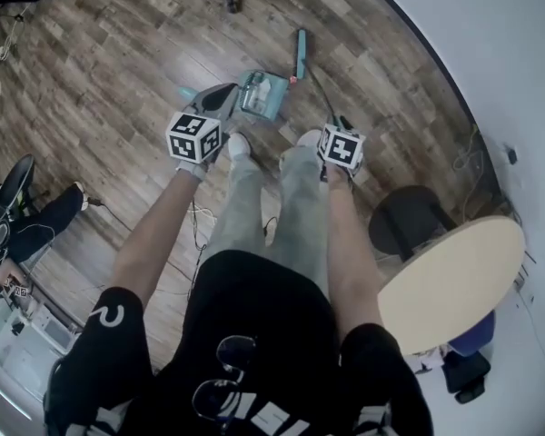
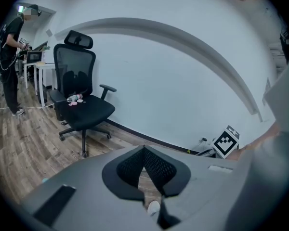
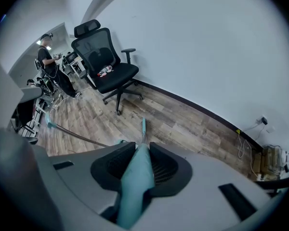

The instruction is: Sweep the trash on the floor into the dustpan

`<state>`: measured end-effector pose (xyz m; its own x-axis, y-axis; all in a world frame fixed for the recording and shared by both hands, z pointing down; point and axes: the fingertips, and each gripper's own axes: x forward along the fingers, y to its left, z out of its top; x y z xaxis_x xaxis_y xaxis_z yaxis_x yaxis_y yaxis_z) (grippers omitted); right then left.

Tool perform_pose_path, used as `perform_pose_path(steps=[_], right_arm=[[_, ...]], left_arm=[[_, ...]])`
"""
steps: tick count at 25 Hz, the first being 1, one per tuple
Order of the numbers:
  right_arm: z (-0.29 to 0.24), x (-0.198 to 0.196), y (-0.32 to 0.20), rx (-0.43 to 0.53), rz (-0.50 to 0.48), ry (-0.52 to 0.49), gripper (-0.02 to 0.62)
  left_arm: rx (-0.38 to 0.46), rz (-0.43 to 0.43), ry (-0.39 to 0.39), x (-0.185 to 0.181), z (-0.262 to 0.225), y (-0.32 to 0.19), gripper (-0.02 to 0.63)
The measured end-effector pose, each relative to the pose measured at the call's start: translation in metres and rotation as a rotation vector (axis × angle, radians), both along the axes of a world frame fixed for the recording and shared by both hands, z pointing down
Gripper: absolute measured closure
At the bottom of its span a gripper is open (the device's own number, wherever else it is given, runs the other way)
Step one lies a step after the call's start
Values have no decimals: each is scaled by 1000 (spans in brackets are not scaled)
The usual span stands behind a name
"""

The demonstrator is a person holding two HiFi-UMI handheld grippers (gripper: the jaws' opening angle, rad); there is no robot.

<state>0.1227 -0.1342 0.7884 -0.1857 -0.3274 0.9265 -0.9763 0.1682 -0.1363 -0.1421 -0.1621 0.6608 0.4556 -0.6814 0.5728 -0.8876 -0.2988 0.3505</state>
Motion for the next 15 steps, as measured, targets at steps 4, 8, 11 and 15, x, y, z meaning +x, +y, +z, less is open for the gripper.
perform_pose_path(steps=[4, 8, 11, 15], right_arm=[[1, 2, 37, -13, 51, -8, 511], [0, 3, 66, -5, 98, -5, 511], [-4, 2, 79, 19, 148, -15, 511], [-10, 15, 94, 38, 224, 3, 511]], left_arm=[[7, 69, 2, 8, -3, 5, 608], [3, 119, -6, 7, -4, 17, 607], [6, 158, -14, 4, -8, 25, 608], [12, 212, -23, 2, -11, 31, 608]])
